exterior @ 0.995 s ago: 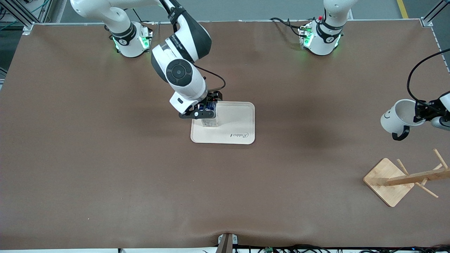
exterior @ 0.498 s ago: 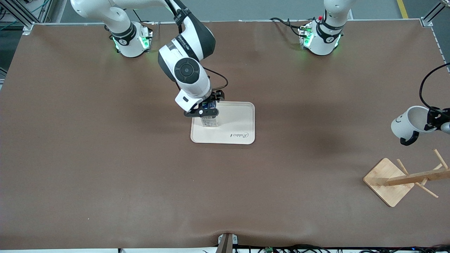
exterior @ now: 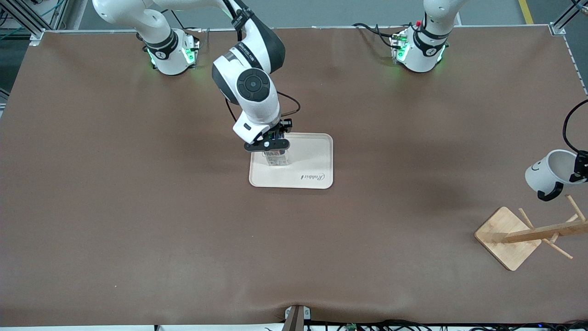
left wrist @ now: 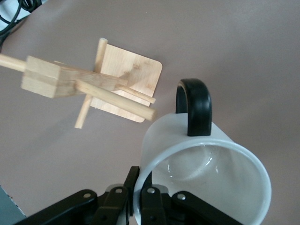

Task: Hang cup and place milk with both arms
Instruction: 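Grasp the milk carton with the right gripper while the left gripper nears the stand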

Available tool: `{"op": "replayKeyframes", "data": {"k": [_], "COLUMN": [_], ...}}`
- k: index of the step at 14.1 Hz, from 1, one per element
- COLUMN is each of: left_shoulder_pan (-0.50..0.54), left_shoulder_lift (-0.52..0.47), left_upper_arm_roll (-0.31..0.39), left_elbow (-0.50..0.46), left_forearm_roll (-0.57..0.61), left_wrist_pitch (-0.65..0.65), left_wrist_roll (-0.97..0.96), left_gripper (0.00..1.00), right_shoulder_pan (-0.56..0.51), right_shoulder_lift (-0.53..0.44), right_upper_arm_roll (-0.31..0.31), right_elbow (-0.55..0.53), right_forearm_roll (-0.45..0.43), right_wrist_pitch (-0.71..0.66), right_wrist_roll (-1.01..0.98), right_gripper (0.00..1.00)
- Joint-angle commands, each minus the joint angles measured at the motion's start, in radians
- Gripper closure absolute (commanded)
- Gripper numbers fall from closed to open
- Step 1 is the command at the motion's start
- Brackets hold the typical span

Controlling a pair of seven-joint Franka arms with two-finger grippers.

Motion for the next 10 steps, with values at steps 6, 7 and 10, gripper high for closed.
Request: {"op": "replayKeyframes", "data": {"k": [6, 7, 10], "left_shoulder_pan": [-0.001, 0.001, 0.002], "left_shoulder_lift": [0.049, 0.052, 0.069], "left_upper_arm_roll": [0.031, 0.033, 0.036], "left_elbow": [0.077, 0.080, 0.097], "left_forearm_roll": [0.021, 0.021, 0.021], "left_wrist_pitch": [0.025, 0.025, 0.034], "left_wrist_roll": [0.025, 0.026, 0.025], "left_gripper": [1.00, 1.00, 1.00], "right_shoulder_pan": [-0.110, -0.150, -0.262], "right_shoulder_lift": [-0.014, -0.014, -0.026], "right_upper_arm_roll": [-0.010, -0.009, -0.009], "right_elbow": [0.230, 0.260, 0.314], "right_forearm_roll": [-0.024, -0.018, -0.013], "right_wrist_pitch": [-0.268, -0.301, -0.447], "right_wrist_roll": [0.069, 0.035, -0.147], "right_gripper": [1.00, 1.00, 1.00]}}
